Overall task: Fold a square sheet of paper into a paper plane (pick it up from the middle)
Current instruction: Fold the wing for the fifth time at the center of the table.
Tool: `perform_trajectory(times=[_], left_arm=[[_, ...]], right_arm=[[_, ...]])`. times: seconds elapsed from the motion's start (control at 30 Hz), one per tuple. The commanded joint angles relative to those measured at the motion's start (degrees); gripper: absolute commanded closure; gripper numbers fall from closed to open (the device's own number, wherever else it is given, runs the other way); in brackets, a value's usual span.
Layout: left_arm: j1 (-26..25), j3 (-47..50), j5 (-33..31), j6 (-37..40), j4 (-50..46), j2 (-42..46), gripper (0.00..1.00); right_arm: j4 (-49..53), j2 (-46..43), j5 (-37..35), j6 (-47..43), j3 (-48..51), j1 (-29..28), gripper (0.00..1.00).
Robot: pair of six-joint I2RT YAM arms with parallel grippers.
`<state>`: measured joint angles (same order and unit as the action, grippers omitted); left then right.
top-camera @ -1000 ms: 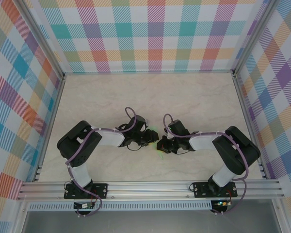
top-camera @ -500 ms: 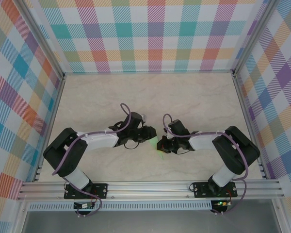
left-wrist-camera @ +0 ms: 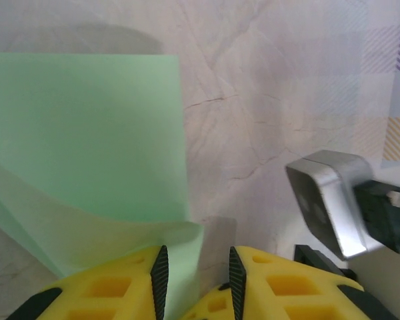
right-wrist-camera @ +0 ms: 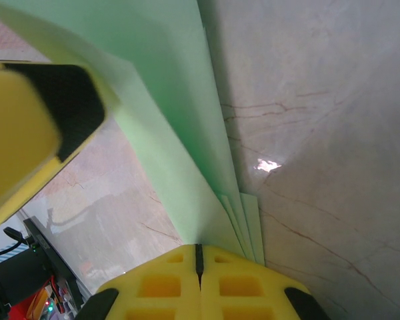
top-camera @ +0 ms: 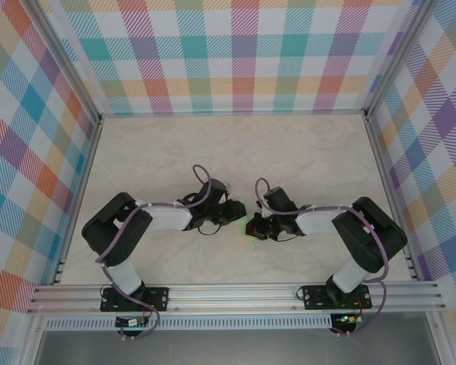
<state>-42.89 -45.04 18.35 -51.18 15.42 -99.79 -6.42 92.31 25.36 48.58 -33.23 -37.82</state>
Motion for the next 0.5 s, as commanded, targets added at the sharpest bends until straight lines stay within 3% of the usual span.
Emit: perform_trajectory(times=[0.0,0.47], left_arm=[[0.3,-0.2,-1.6,0.1,1.3,-1.8,0.69],[4.7,-1.2,1.3,3.4,-0.3,-4.6,0.69]], right_arm=[[9.7,3.6,-3.1,-1.8,2.3,-0.4,0.95],[12.3,1.9,-2.8,-3.9,3.2,-0.4,0.96]])
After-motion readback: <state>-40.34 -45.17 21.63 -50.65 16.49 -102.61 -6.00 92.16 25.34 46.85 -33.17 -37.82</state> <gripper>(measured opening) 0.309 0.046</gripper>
